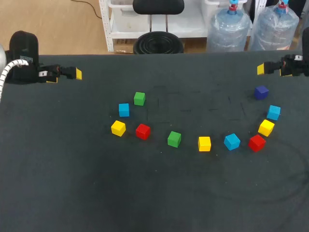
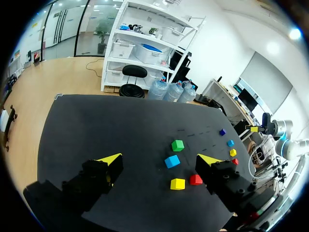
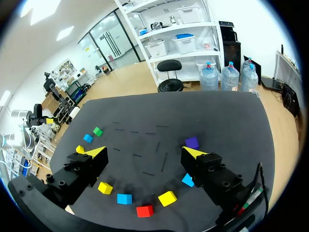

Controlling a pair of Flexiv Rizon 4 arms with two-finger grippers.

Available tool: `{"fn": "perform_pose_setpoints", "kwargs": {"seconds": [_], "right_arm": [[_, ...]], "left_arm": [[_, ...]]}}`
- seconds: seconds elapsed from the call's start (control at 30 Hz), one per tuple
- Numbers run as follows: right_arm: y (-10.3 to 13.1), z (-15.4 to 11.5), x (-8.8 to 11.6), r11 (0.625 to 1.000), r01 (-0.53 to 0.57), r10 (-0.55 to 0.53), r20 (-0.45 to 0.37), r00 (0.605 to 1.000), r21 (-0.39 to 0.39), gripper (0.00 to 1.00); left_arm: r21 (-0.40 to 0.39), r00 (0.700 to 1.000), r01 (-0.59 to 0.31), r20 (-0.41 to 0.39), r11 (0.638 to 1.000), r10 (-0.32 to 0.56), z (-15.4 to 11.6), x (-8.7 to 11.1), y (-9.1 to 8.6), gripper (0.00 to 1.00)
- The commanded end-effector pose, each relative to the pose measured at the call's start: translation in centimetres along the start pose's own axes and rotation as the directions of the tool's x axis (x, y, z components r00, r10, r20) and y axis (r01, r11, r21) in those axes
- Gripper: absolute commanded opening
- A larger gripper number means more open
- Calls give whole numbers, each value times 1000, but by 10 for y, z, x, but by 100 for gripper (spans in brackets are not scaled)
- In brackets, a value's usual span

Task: Place the blue cubes, place green cubes on the blue cubes, place the yellow cubes on the green cubes, then place the red cubes on the yellow cubes, and place purple cube on the red cubes.

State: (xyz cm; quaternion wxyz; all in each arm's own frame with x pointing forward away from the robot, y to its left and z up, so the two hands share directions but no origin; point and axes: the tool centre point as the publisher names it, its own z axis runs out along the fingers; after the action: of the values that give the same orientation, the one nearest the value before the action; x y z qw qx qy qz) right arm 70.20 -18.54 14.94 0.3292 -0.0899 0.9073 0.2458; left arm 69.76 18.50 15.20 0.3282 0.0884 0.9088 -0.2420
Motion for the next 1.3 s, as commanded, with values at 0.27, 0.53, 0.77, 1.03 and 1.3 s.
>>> {"fn": "perform_pose_setpoints", "kwargs": {"seconds": [0.27,0.53,0.77,1.03,1.3], "right_arm": [[1,-1,1,1000,-1,0,1,1000,5,100],[1,4,4,991,127,-130,-80,988,-45,100],[3,4,6,941,304,-325,-139,935,-151,100],[-1,6,12,793,524,-590,-180,787,-310,100],[3,6,20,545,669,-822,-164,546,-505,100]], "left_arm": [[4,1000,-1,3,1000,1,1,0,1,100],[4,1000,-1,3,1000,1,1,0,1,100],[4,1000,-1,3,1000,1,1,0,1,100],[4,1000,-1,3,1000,1,1,0,1,100],[4,1000,-1,3,1000,1,1,0,1,100]]}}
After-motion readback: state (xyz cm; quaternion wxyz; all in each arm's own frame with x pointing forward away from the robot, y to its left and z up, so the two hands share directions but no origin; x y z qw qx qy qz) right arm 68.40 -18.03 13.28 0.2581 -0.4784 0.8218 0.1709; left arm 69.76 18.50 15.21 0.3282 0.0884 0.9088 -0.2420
